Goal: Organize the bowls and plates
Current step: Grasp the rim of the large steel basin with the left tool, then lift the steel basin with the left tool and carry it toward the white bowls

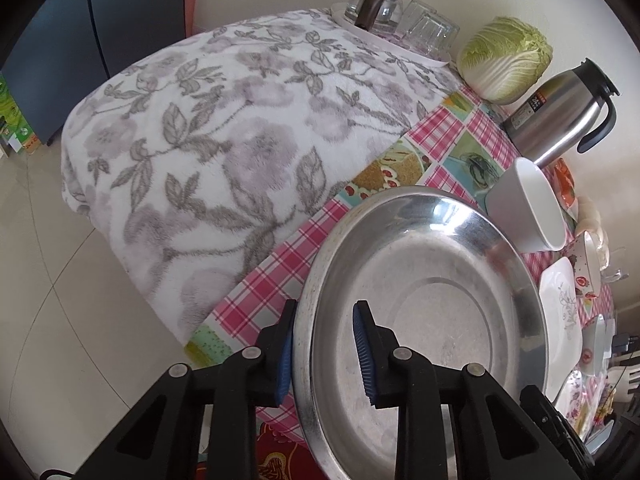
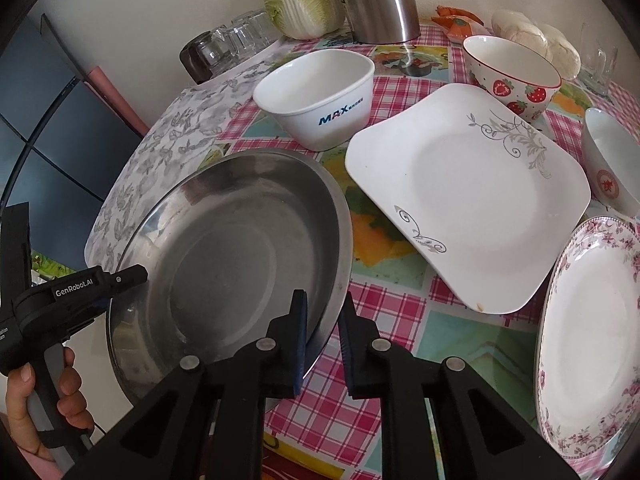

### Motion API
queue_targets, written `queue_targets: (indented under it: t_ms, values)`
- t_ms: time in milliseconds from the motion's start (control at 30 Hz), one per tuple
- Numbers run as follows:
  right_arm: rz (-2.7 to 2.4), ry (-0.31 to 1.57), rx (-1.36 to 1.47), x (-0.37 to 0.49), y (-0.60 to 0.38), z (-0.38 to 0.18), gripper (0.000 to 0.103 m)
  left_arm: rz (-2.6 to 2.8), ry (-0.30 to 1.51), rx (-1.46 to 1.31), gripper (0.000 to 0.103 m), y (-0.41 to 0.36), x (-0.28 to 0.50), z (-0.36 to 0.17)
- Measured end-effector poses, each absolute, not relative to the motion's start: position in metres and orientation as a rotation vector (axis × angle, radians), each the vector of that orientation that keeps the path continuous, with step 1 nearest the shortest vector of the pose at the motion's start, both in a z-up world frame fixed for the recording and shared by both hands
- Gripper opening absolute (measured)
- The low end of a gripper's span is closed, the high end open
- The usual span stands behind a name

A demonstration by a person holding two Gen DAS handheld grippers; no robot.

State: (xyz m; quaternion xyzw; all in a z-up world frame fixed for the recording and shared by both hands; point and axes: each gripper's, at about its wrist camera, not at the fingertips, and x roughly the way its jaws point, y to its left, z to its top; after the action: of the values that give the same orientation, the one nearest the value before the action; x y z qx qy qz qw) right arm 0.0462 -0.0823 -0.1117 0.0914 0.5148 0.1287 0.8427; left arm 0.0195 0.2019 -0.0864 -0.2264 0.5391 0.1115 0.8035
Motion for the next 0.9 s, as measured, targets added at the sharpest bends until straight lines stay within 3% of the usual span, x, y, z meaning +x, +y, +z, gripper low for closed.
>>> queue_targets:
  t_ms: [900]
  values:
    - [0.272, 0.964, 0.248, 0.034, -0.133, -0.077, 0.017, 0.188, 1.117, -0.355, 0.030, 0.144, 0.024, -0.046]
